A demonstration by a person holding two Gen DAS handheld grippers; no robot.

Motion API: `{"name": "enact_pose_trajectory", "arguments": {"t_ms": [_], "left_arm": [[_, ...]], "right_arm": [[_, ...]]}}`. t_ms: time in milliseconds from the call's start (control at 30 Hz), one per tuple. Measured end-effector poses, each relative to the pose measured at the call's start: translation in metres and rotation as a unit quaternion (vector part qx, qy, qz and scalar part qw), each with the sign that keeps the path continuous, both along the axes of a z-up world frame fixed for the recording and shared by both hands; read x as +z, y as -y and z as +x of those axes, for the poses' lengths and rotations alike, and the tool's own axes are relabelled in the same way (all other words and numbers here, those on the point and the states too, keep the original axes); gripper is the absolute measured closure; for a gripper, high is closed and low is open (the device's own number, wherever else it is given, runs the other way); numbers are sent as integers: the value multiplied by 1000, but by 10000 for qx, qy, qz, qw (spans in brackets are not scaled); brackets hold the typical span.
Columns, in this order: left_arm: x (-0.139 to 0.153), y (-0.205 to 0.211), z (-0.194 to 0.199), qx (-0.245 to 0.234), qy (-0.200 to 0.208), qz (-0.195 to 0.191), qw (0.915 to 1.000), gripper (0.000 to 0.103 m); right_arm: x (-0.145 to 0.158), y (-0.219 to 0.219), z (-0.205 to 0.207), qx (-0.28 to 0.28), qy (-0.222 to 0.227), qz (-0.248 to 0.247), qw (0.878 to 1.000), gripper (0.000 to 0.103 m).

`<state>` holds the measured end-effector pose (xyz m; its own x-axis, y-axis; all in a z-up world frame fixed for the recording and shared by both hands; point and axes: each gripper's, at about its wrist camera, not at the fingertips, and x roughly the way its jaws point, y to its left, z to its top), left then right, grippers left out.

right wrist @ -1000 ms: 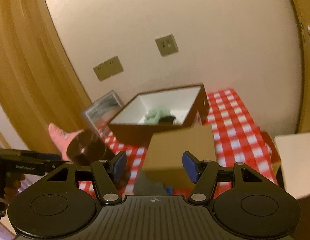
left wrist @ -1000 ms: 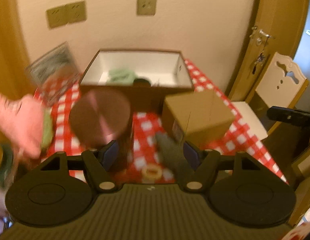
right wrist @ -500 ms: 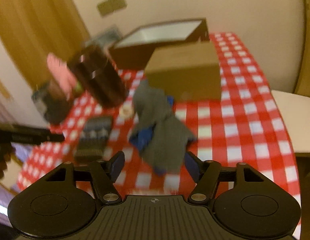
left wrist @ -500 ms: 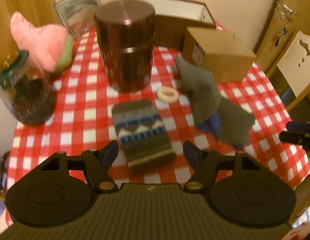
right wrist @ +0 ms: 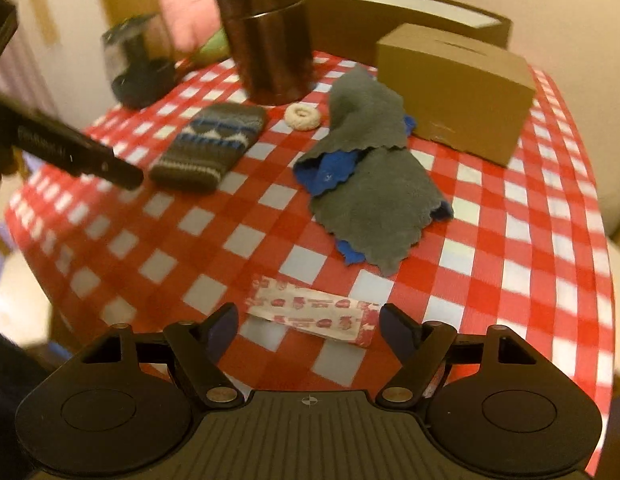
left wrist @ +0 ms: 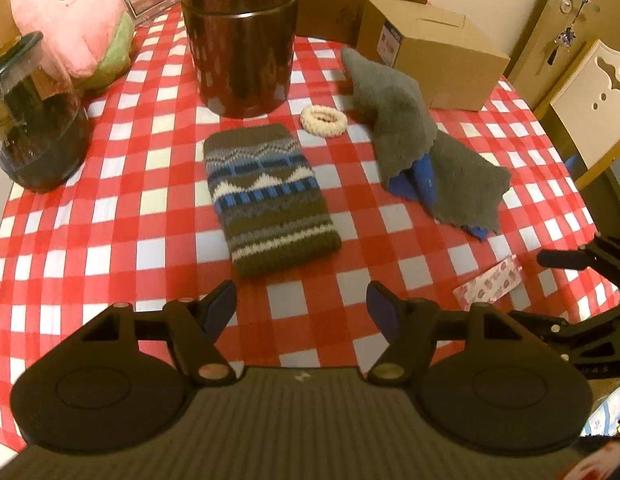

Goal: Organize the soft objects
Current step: 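Withdraw both grippers from the box back over the table, then grasp the red-printed wrapper packet with the right gripper and lift it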

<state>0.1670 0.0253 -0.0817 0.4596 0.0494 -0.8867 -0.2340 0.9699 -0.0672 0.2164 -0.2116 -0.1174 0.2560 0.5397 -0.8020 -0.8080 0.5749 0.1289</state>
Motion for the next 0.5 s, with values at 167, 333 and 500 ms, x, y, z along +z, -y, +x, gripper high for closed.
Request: {"name": "enact_pose_trajectory", "arguments": {"t_ms": [167,333,500], "left_arm": [[-6,-2,-4,50,-69,-52,10000,34],[-12,-5,-6,92,-142,-59,9998,34],[-16,-9,-7,184,-202,-94,9996,34]], "right_arm": [[-14,1,7,427,252,-225,9985,26],[-26,-6,17,948,306,-262,9947,26],[-30,-15,21,1066,172,-148,9940,26]]}}
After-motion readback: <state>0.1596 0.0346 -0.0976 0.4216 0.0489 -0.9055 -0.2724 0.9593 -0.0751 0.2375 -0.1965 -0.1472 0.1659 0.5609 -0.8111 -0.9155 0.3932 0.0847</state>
